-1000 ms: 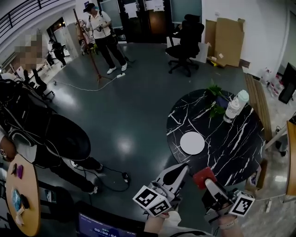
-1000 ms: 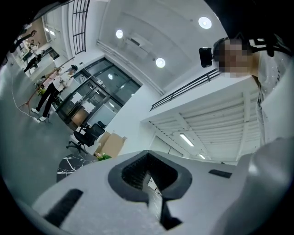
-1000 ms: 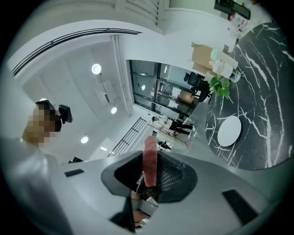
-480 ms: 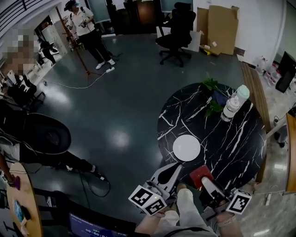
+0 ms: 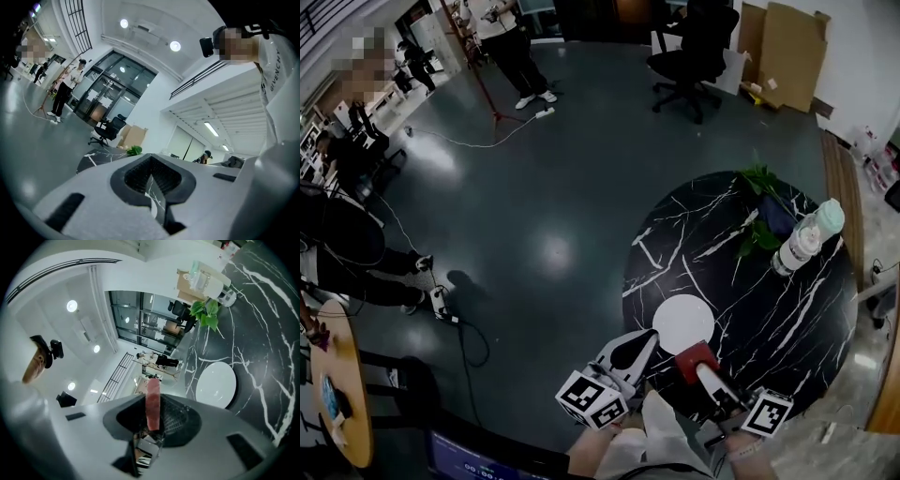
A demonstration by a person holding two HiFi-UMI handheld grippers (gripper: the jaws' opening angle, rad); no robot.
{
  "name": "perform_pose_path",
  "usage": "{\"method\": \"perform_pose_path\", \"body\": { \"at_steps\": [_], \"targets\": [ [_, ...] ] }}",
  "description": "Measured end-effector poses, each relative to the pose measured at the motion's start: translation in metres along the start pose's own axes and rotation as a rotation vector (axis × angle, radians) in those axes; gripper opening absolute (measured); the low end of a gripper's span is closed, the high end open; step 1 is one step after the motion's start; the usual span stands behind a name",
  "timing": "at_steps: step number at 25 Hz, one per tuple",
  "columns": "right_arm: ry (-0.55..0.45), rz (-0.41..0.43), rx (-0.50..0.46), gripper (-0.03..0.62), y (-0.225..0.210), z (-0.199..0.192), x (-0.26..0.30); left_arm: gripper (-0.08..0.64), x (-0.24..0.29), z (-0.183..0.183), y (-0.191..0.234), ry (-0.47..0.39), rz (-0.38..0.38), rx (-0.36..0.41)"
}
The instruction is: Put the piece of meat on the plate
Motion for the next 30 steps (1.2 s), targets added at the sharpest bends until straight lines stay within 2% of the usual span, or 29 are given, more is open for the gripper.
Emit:
{"method": "perform_pose_path", "body": {
  "at_steps": [8,13,16,20,27,30],
  "targets": [
    [0.079,-0.079,0.053,0.087,-0.065,0.013,0.015,0.006,0.021,-0.028,0.049,0.021,0.082,0.019],
    [0.133,-0.143,0.040,0.087,-0.099,0.015,0.019,0.006,0.022,-0.040,0.071,0.023,0.130,0.021],
    [0.149,-0.158,0.048,0.087,-0.112,0.014,0.027,0.006,0.022,-0.049,0.081,0.029,0.152,0.019],
    [0.157,-0.170,0.111,0.087,-0.125,0.013,0.047,0.006,0.026,-0.051,0.092,0.009,0.182,0.012],
    [0.218,-0.227,0.149,0.087,-0.140,0.006,0.064,0.006,0.035,-0.055,0.092,-0.005,0.180,-0.015],
    [0.241,-0.201,0.164,0.089,-0.137,0.005,0.071,0.006,0.035,-0.055,0.094,-0.008,0.179,-0.021]
  ]
}}
Point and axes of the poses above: the fingertips, and each gripper's own axes: x forward along the fingers, y to its left, z out of its top, the point moved 1 cm from there along -x, backward along the fingers, and after that the axes turned 5 degrees about z, right-handed, at the moved point
